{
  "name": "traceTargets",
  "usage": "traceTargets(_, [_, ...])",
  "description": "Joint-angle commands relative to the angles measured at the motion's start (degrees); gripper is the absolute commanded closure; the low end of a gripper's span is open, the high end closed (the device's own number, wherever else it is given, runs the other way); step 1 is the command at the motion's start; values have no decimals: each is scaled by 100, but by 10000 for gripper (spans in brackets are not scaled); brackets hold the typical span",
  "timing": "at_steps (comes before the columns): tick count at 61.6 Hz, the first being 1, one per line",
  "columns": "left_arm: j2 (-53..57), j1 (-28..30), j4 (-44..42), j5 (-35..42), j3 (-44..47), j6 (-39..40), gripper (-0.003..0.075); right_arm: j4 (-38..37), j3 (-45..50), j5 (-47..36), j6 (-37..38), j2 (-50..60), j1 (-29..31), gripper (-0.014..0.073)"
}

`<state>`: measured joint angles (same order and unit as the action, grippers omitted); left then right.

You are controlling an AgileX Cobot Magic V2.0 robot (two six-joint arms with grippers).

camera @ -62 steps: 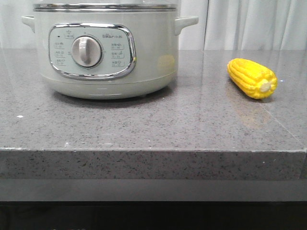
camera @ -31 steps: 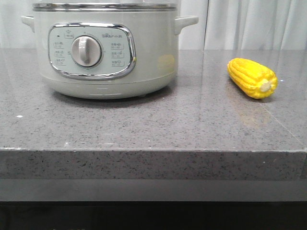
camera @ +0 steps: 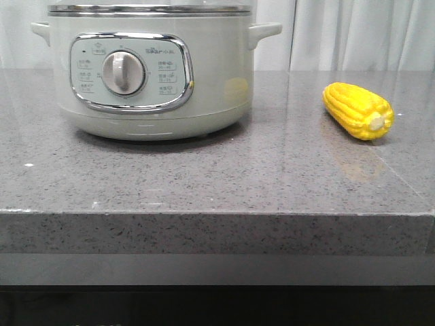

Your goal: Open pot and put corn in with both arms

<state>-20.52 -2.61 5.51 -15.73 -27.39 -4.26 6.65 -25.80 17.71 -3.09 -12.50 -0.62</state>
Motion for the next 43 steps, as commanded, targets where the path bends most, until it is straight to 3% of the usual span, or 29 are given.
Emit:
traceTargets(1, [-481, 14, 11, 366, -554, 13, 741, 2, -480, -373, -36, -454, 42, 714])
traceTargets(12, [-646, 14, 11, 370, -696, 13, 735, 2, -636, -450, -36, -732, 42, 714])
traceTargets(18, [-646, 14, 11, 370, -696, 13, 649, 2, -631, -383, -36, -732, 42, 689])
traceTargets(23, [-646, 14, 11, 370, -696, 3, 481, 2, -625, -350, -36, -732, 42, 586])
traceTargets(28, [-646, 14, 11, 370, -696, 3, 239, 2, -625, -318, -36, -732, 42, 395])
traceTargets(32, [-646, 14, 11, 370, -696, 3, 99, 2, -625, -318, -36, -732, 42, 209])
traceTargets(37, [-646, 14, 126, 380, -696, 16, 60, 2, -625, -318, -36, -732, 42, 72])
traceTargets(43, [-677, 4, 467, 291, -720, 16, 60, 2, -625, -318, -36, -732, 42, 44])
